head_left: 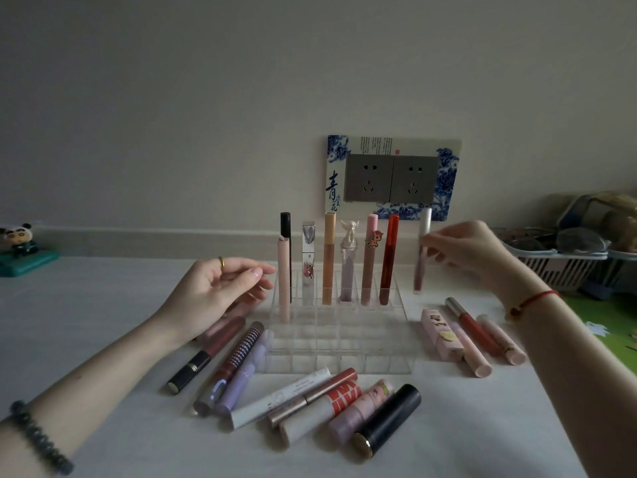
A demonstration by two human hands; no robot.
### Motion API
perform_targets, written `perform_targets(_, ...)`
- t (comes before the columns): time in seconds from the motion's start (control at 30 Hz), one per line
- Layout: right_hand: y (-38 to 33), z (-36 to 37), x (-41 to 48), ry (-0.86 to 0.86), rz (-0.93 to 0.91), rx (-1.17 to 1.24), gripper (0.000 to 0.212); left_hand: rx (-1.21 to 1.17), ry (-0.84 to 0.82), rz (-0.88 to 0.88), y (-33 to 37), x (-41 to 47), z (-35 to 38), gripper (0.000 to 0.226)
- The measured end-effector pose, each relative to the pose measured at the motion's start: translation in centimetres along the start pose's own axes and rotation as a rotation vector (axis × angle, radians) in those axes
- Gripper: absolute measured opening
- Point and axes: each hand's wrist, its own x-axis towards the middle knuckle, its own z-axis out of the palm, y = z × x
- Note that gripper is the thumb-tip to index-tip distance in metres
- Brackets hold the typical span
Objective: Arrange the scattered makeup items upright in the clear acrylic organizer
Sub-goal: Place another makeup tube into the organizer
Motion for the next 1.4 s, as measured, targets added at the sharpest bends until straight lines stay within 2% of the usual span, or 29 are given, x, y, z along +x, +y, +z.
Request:
perform_targets(0.13,-3.3,-2.3,-1.6,0.052,-0.115,0.182,0.012,0.022,-0.019,0.042,1.2,-0.3,0.5,0.018)
perform_targets(0.27,-6.7,-1.6,-3.9,-0.089,-0.221,0.405,0.005,-0.007,-0.056,0.081,2.5,-0.3,1.8,0.017)
perform_targets(0.37,-7.9,1.0,-4.9,-0.212,-0.297,0.366,0.005,-0.030,-0.051,0.122,3.5,-0.2,3.2,0.018)
perform_targets(0.47,-7.9,3.8,-5.4,-0.249,-0.379,0.314,0.006,0.014,0.001,0.152,3.9,0.2,4.1,0.021)
perform_targets(0.73,-6.4,8.2,-5.2,-0.071,-0.587,0.191,0.008,0.075,0.055,0.111,3.0,0.4,3.9,0.027)
perform_targets(0.97,-5.0,9.8,-4.8,-0.020,-0.590,0.119,0.013,0.149,0.035,0.144,1.4,0.8,3.8,0.034)
perform_targets(1.4,-3.2,11.5,-4.8,-0.061,-0.520,0.059,0.014,0.232,0.051,0.124,-0.7,1.0,4.0,0.036)
